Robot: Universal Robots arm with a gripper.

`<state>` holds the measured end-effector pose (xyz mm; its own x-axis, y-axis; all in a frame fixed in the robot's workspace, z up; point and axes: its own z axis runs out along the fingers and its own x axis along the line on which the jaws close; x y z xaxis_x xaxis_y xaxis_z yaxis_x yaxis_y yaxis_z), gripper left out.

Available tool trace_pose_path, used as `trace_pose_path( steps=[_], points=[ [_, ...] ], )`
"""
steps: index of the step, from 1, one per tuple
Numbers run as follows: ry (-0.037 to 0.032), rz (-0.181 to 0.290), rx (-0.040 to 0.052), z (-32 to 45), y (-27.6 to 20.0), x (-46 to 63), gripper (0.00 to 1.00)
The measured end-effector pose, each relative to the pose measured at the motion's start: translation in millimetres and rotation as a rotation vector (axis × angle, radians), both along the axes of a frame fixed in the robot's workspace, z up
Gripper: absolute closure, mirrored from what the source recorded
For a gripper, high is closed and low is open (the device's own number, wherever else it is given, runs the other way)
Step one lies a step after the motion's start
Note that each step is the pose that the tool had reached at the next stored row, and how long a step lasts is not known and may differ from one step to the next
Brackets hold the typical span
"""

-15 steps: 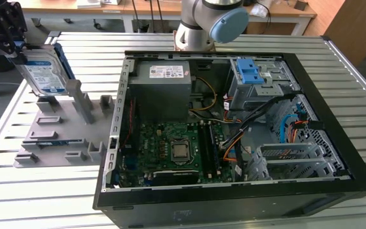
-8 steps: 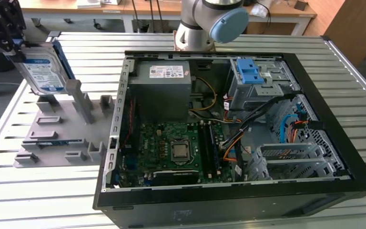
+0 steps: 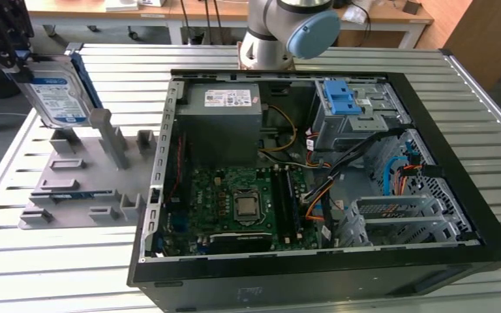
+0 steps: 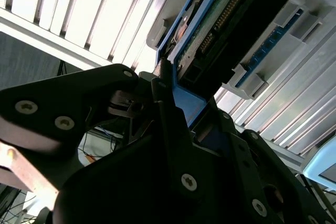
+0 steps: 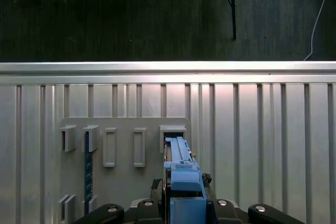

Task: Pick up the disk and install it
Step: 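Pick up the disk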

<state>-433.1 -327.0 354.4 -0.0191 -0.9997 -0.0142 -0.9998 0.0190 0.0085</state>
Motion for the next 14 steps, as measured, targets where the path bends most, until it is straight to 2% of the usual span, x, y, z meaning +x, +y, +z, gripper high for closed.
trace_pose_path(
  steps=[14],
  points=[
    [0.0002, 0.0, -0.0001, 7.2, 0.2, -0.1, 0.64]
  ],
)
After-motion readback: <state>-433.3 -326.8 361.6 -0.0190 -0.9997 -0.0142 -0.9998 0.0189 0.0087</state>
